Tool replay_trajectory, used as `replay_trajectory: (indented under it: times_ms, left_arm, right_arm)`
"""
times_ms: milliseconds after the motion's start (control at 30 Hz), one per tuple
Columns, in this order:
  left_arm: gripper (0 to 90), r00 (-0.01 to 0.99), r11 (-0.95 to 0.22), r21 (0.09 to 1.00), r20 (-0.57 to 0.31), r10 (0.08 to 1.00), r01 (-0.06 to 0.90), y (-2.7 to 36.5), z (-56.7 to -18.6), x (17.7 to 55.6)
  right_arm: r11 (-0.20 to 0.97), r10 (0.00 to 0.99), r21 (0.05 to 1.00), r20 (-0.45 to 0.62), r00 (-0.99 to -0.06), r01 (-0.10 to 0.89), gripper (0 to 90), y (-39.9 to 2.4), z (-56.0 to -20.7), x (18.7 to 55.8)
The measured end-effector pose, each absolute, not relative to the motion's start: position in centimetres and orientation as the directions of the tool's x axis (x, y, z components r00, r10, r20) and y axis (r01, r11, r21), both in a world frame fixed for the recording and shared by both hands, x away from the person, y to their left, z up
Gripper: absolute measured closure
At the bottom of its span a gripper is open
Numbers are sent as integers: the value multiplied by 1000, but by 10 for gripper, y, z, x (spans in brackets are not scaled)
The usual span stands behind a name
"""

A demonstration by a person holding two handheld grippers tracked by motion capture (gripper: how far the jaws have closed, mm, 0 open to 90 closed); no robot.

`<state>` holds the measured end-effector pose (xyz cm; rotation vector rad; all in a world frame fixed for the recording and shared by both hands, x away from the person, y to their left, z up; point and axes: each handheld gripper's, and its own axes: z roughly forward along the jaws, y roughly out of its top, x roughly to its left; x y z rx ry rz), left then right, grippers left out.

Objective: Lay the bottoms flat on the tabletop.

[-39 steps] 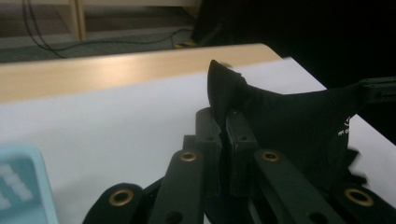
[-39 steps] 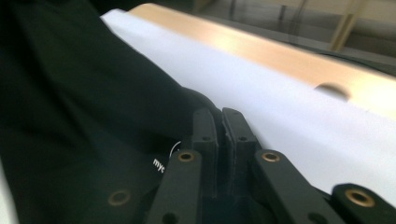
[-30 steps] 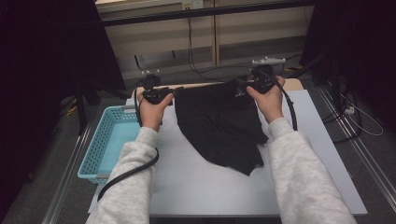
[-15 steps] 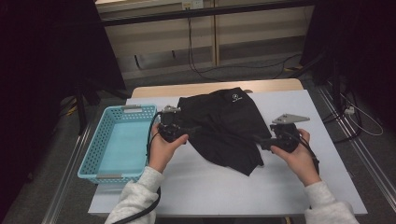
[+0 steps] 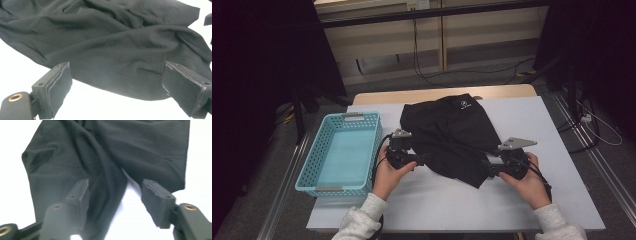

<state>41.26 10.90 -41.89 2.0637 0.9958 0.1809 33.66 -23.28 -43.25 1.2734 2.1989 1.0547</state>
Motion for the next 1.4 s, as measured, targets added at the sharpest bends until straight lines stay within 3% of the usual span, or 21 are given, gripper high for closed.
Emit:
replay_trajectory:
  times_ms: [133, 233, 433, 567, 733, 900, 1100, 1400]
  left_arm:
    - [99, 667, -343, 731, -201, 717, 589, 112, -418, 410]
    - [99, 669, -351, 730, -193, 718, 586, 113, -417, 408]
    - [99, 677, -360, 733, -183, 713, 577, 115, -418, 406]
    - [99, 678, -361, 731, -186, 712, 579, 113, -420, 406]
    - [100, 678, -364, 727, -189, 710, 583, 111, -421, 405]
    - [103, 680, -364, 729, -185, 710, 579, 110, -420, 405]
    - [103, 677, -358, 731, -189, 712, 581, 109, -421, 405]
    - [109, 681, -361, 729, -195, 706, 582, 106, -422, 406]
  right_arm:
    - [372, 833, 743, -2, -553, 557, 589, -224, -433, 336]
    - [388, 822, 737, -5, -569, 554, 625, -218, -433, 334]
    - [438, 793, 712, -19, -609, 548, 661, -207, -437, 333]
    - [460, 817, 701, -92, -570, 545, 723, -207, -439, 334]
    - [448, 811, 688, -43, -584, 571, 709, -213, -445, 336]
    - [465, 796, 678, -38, -604, 570, 897, -212, -446, 337]
    - [393, 786, 735, 43, -616, 552, 900, -218, -428, 337]
    - [275, 877, 771, 44, -478, 575, 900, -252, -427, 371]
